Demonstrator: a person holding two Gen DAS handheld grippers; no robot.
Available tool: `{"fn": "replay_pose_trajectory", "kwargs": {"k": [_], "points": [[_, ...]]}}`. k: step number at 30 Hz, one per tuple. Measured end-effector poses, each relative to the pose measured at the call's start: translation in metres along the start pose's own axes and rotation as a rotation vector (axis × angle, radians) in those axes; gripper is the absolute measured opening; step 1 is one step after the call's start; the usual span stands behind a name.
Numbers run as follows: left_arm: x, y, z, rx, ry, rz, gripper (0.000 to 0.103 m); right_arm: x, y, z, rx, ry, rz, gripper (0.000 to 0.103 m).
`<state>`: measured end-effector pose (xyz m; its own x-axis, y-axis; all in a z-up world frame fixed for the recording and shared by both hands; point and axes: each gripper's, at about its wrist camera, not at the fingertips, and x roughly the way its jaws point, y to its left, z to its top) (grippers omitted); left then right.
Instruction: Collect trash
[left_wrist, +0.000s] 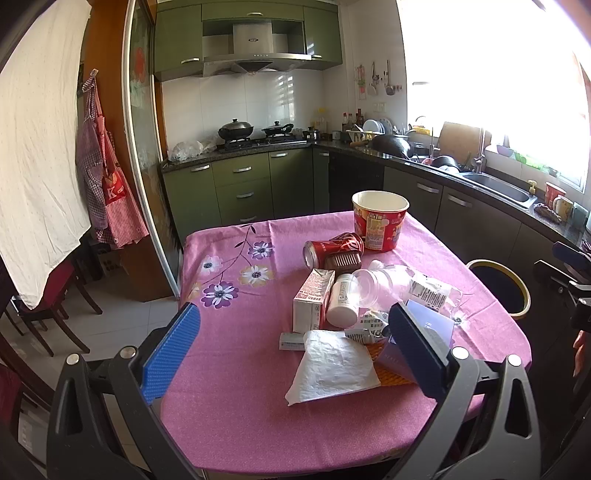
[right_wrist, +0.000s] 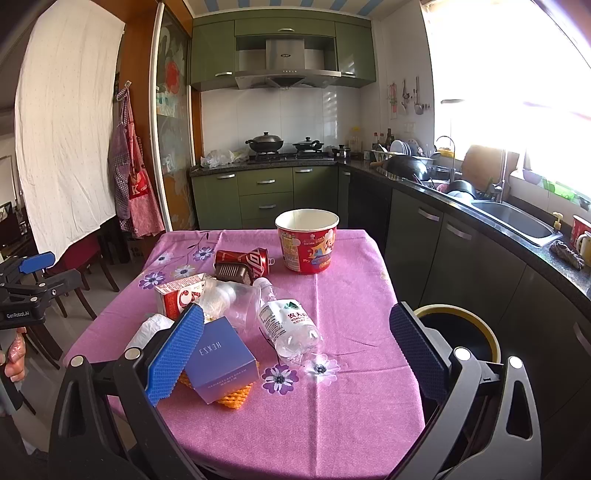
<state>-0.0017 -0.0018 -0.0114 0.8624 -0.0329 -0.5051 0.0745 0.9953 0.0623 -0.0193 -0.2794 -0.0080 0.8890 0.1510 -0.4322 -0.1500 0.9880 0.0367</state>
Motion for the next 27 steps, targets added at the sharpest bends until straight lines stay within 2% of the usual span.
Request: {"fn": "replay_pose_trajectory", "kwargs": {"k": [27], "points": [[0.0058,-0.0016,0.0029,0.003,0.011,-0.002,0.097,0.0009,-0.0008,-0.0003,0.001,0.004,-0.001,0.099]]}}
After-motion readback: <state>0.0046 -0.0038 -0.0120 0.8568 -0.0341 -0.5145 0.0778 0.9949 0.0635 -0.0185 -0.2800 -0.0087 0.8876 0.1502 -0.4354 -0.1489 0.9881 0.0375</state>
